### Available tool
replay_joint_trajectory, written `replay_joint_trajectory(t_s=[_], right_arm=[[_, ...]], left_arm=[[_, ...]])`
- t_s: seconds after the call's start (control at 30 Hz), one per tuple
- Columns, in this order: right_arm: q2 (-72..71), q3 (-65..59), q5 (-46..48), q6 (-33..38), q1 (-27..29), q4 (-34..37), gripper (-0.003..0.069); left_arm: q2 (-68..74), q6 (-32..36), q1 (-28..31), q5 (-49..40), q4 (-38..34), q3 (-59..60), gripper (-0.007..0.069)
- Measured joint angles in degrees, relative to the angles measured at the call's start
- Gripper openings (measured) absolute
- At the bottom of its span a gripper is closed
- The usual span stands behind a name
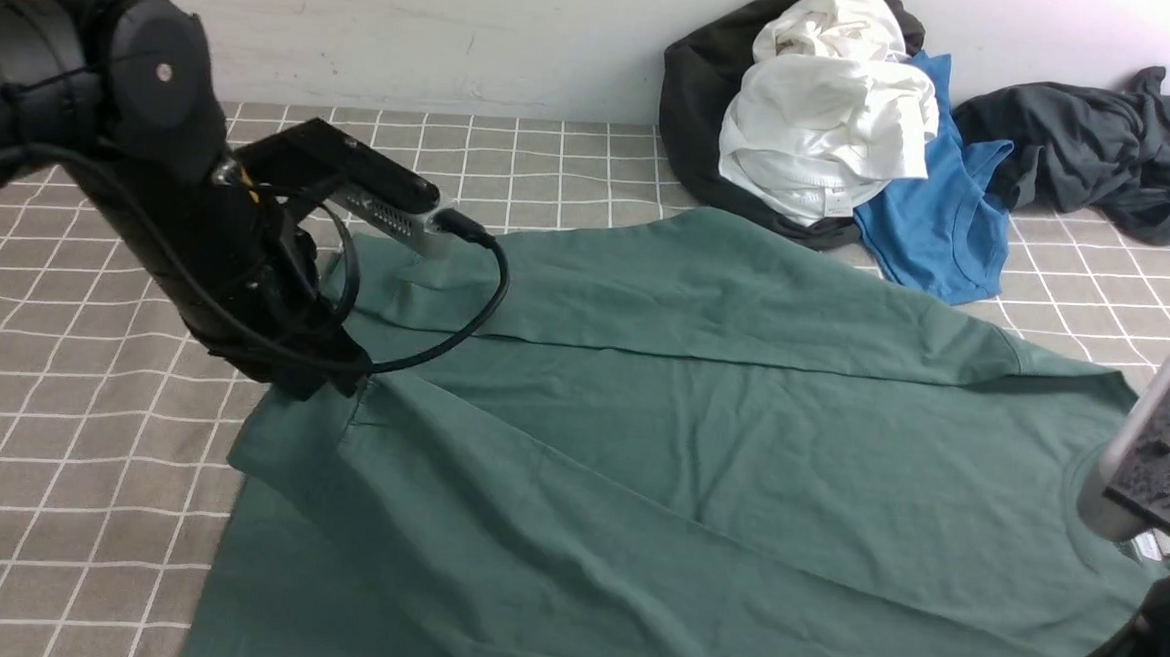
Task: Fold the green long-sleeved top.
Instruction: Use the left arm to drag and place the cuff at the centered position on the left edge of the fabric, then use the left arm to clamp the cuff farthest from it
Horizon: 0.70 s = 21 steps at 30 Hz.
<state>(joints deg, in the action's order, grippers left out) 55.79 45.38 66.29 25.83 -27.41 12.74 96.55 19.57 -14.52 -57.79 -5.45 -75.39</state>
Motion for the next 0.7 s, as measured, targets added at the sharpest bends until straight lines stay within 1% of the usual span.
replay_joint_trajectory(t_s=[0.1, 0.2, 0.27, 0.3, 0.33, 0.37, 0.4, 0.43, 0.5, 0.57, 0.7], right_arm=[[0.0, 0.0, -1.0, -0.1, 0.1, -0.5, -0.0014], [0.1, 0.0, -2.6, -1.0, 0.1, -2.0, -0.0014], [0.6, 0.0, -3.8, -1.9, 0.1, -2.9, -0.0014], [1.1, 0.0, -4.4, -2.5, 0.1, -3.5, -0.0014], [1.7, 0.2, -4.6, -3.0, 0.1, -4.1, -0.0014], [2.5, 0.7, -4.6, -3.8, 0.1, -4.9, -0.0014], [2.7, 1.0, -4.6, -3.9, 0.1, -5.1, -0.0014], [3.9, 2.1, -4.7, -5.2, 0.1, -6.3, -0.0014], [6.9, 5.0, -4.9, -7.3, 0.1, -8.0, -0.0014], [9.6, 7.9, -5.4, -9.0, 0.1, -9.7, -0.0014], [15.7, 14.0, -6.8, -11.4, 0.1, -11.8, -0.0014]], left_arm=[[5.3, 0.1, 0.8, 0.1, 0.0, -2.6, 0.0034], [10.6, -0.1, 1.7, 1.0, 0.1, -5.8, 0.0076], [13.2, -1.1, 2.2, 1.1, 0.1, -8.1, 0.0137], [14.3, -2.3, 2.7, 1.1, 0.1, -9.5, 0.0195], [14.9, -2.7, 2.9, 1.1, 0.2, -10.3, 0.0221], [15.6, -4.3, 3.5, 1.1, 0.5, -12.4, 0.0277], [15.7, -4.5, 3.6, 1.1, 0.4, -12.4, 0.0286], [16.7, -6.0, 4.5, 1.1, 0.5, -15.2, 0.0349], [18.5, -7.1, 6.3, 1.1, 0.2, -19.2, 0.0431], [20.4, -7.6, 7.8, 1.4, -0.4, -23.3, 0.0476], [25.4, -8.1, 10.1, 3.5, -1.8, -29.4, 0.0507]])
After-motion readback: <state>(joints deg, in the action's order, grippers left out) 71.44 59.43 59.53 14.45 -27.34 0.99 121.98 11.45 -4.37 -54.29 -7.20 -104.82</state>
